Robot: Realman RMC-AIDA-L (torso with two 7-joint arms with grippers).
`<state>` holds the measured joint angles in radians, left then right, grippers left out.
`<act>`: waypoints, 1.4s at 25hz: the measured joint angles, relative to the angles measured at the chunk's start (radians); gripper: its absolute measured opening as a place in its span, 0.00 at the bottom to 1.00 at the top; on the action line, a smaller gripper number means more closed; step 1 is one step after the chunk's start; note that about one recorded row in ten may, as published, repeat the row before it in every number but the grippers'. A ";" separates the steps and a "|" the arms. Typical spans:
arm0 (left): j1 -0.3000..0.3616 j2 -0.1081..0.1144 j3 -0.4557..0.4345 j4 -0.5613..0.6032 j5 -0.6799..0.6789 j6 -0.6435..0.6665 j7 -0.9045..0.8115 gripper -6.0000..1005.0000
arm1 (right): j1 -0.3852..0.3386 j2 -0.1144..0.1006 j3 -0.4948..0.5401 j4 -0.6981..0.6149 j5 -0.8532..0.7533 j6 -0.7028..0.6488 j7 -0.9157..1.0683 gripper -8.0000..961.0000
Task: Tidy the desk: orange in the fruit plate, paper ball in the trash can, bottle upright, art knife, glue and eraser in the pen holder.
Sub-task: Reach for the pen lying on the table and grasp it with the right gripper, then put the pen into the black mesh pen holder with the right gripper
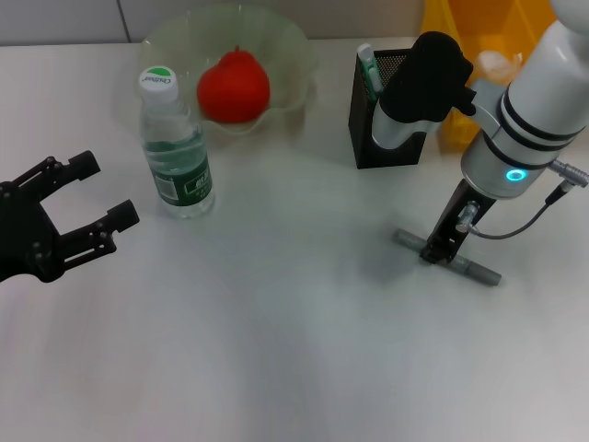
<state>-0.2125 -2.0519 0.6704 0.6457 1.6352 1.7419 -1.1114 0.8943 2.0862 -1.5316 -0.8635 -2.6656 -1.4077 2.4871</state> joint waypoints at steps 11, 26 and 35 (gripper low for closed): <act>0.003 -0.001 0.000 0.000 0.000 0.003 0.003 0.86 | -0.147 -0.003 0.152 -0.500 0.034 -0.118 0.022 0.15; 0.008 -0.004 0.000 0.000 0.000 0.004 0.001 0.86 | -0.376 -0.003 0.244 -0.471 0.501 0.489 -0.309 0.15; 0.000 -0.004 0.000 0.000 0.000 -0.001 0.000 0.86 | -0.357 0.000 0.245 -0.167 0.883 0.621 -0.753 0.16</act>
<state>-0.2124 -2.0556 0.6703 0.6458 1.6352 1.7409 -1.1115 0.5372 2.0859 -1.2863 -1.0305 -1.7825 -0.7863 1.7344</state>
